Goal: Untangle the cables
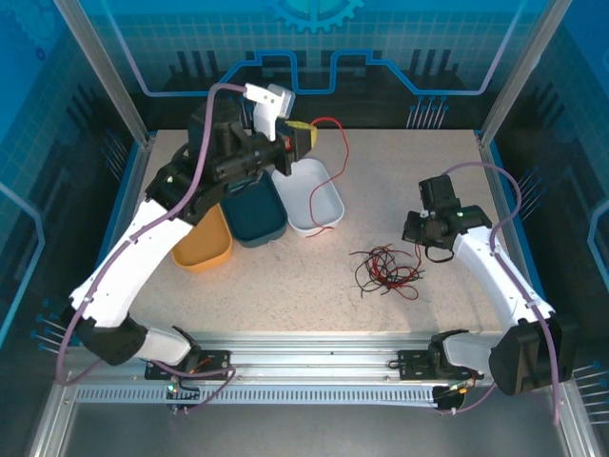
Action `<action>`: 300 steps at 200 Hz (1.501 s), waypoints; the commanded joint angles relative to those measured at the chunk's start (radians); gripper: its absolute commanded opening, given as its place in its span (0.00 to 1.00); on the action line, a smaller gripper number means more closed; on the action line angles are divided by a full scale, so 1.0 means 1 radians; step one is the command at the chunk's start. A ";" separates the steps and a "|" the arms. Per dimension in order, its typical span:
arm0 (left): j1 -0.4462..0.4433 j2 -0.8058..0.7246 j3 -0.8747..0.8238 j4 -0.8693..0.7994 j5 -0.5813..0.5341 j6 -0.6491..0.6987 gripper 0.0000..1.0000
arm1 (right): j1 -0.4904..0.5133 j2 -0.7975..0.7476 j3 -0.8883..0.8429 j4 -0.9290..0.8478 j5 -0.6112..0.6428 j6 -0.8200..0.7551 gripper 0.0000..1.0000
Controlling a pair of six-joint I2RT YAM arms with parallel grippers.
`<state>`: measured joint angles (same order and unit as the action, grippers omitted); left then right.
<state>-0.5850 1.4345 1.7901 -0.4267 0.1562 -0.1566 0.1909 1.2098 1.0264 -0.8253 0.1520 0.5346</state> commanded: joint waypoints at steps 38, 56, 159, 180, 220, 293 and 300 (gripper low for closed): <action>0.087 0.164 0.110 -0.039 -0.125 0.065 0.00 | 0.013 -0.028 -0.023 0.017 -0.005 0.022 0.06; 0.097 0.198 0.102 -0.041 -0.146 0.069 0.00 | 0.014 -0.024 -0.022 0.017 -0.003 0.024 0.06; 0.129 0.346 -0.055 0.007 -0.208 0.053 0.00 | 0.013 -0.006 -0.029 0.029 -0.009 0.038 0.06; 0.130 0.388 -0.073 0.021 -0.185 0.025 0.00 | 0.014 -0.010 -0.028 0.029 -0.011 0.038 0.06; 0.131 0.458 -0.110 0.028 -0.189 -0.008 0.00 | 0.015 -0.025 -0.027 0.022 -0.015 0.042 0.05; 0.136 0.585 -0.089 -0.020 -0.195 -0.015 0.00 | 0.015 -0.038 -0.023 0.012 -0.010 0.048 0.05; 0.140 0.607 -0.065 -0.043 -0.196 -0.019 0.00 | 0.015 -0.041 -0.024 0.012 -0.010 0.050 0.05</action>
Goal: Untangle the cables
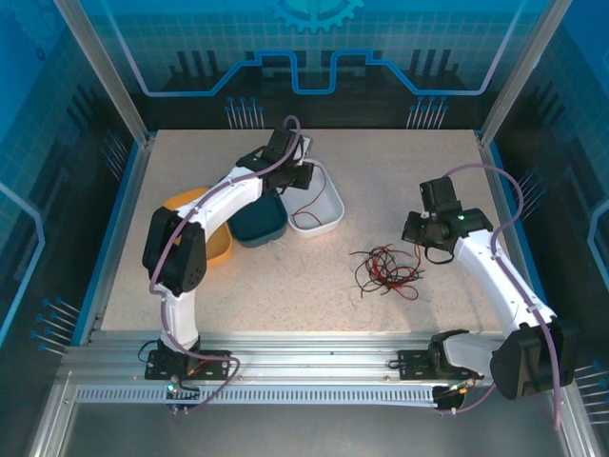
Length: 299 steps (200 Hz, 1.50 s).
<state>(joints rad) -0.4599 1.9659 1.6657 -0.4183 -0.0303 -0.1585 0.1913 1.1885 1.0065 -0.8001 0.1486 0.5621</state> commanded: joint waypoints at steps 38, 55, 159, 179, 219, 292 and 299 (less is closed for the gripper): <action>0.030 0.176 0.182 -0.199 -0.014 -0.042 0.00 | 0.015 -0.030 -0.005 -0.020 -0.004 0.025 0.05; 0.032 0.191 0.196 -0.215 -0.006 -0.049 0.03 | 0.016 -0.030 -0.003 -0.022 -0.001 0.025 0.05; 0.031 0.180 0.220 -0.230 -0.005 -0.049 0.44 | 0.018 -0.027 0.012 -0.030 -0.004 0.027 0.06; 0.032 0.149 0.201 -0.219 -0.008 -0.049 0.55 | 0.018 -0.028 0.011 -0.030 -0.003 0.027 0.07; 0.029 0.036 0.109 -0.168 0.025 -0.074 0.65 | 0.019 -0.026 0.008 -0.030 0.002 0.030 0.06; 0.028 -0.221 -0.206 -0.033 0.043 -0.115 0.48 | 0.017 -0.027 -0.008 -0.015 0.002 0.036 0.07; 0.026 -0.226 -0.223 -0.031 0.044 -0.114 0.48 | 0.018 -0.027 -0.010 -0.012 0.000 0.038 0.07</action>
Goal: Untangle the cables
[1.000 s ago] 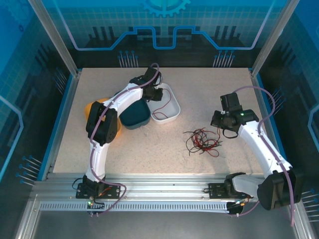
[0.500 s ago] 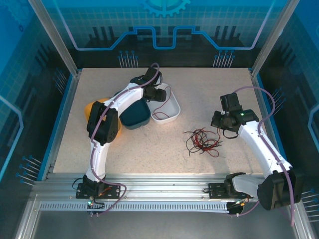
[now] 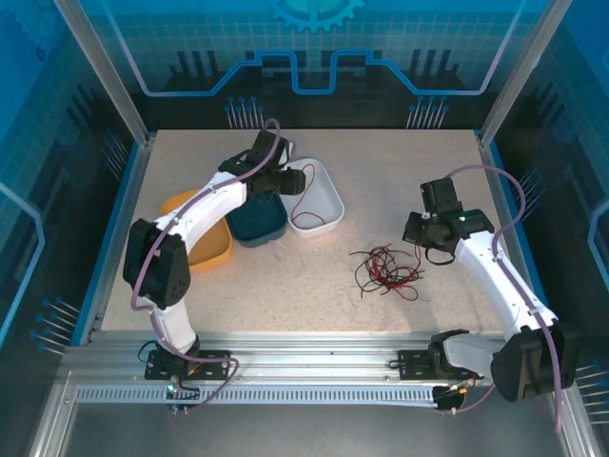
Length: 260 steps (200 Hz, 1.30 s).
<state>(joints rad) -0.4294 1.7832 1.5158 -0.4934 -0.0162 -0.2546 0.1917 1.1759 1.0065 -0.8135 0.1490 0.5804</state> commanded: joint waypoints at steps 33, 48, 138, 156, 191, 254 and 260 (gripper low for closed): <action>-0.020 -0.003 -0.075 0.004 0.010 0.037 0.44 | 0.017 -0.009 -0.011 0.006 -0.003 0.019 0.06; -0.040 0.032 -0.044 -0.028 -0.030 0.101 0.44 | 0.018 -0.010 -0.011 0.007 -0.006 0.019 0.06; -0.083 0.067 0.006 -0.130 0.059 0.438 0.99 | 0.017 -0.039 -0.015 -0.015 0.013 0.018 0.07; -0.080 0.037 -0.003 -0.117 0.078 0.422 0.99 | 0.017 -0.035 -0.015 -0.010 0.007 0.020 0.07; -0.080 0.014 0.031 -0.074 0.151 0.239 0.89 | 0.017 -0.030 -0.015 -0.006 0.008 0.021 0.07; -0.191 0.131 0.126 0.017 0.010 -0.021 0.86 | 0.018 -0.003 -0.017 0.029 -0.026 0.017 0.06; -0.200 0.150 0.144 0.018 -0.013 -0.031 0.85 | 0.017 -0.001 -0.014 0.032 -0.031 0.016 0.06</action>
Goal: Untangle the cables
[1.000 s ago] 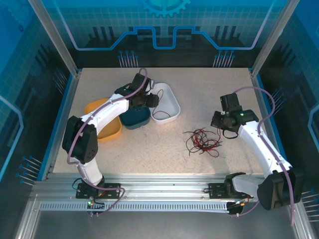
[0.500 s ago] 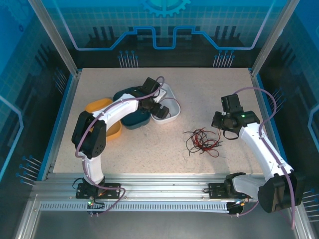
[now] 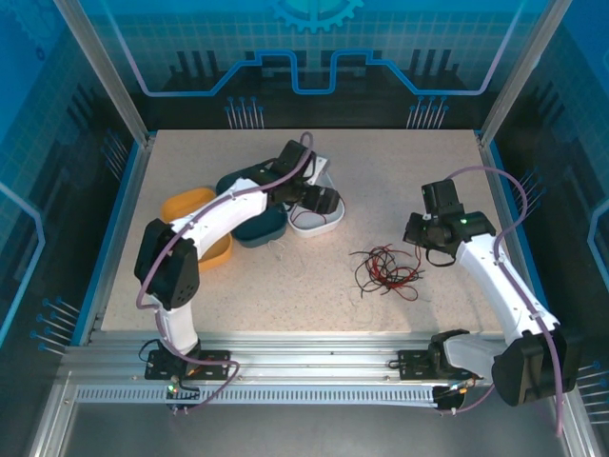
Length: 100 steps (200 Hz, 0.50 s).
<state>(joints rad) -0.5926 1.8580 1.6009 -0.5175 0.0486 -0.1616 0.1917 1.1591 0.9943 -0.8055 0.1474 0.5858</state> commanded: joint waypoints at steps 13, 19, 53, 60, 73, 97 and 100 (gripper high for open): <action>-0.046 0.112 0.094 0.036 -0.113 -0.145 0.81 | 0.019 0.017 0.004 0.024 -0.036 0.008 0.06; -0.047 0.124 0.105 0.038 -0.121 -0.157 0.80 | 0.019 0.017 0.012 0.018 -0.036 0.004 0.07; -0.044 0.176 0.140 0.073 -0.201 -0.201 0.66 | 0.018 0.005 0.057 -0.030 0.003 -0.021 0.08; -0.042 0.184 0.145 0.074 -0.229 -0.214 0.65 | 0.020 0.001 0.060 -0.032 0.002 -0.021 0.08; -0.022 0.197 0.147 0.082 -0.235 -0.266 0.65 | 0.020 -0.004 0.056 -0.029 -0.004 -0.017 0.08; 0.017 0.216 0.153 0.095 -0.242 -0.292 0.70 | 0.019 -0.007 0.038 -0.020 -0.012 -0.009 0.08; 0.019 0.221 0.159 0.091 -0.252 -0.281 0.70 | 0.020 -0.007 0.036 -0.020 -0.012 -0.009 0.08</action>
<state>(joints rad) -0.6136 2.0529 1.7130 -0.4534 -0.1364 -0.4004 0.1974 1.1702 1.0252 -0.8146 0.1390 0.5762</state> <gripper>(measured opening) 0.682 0.081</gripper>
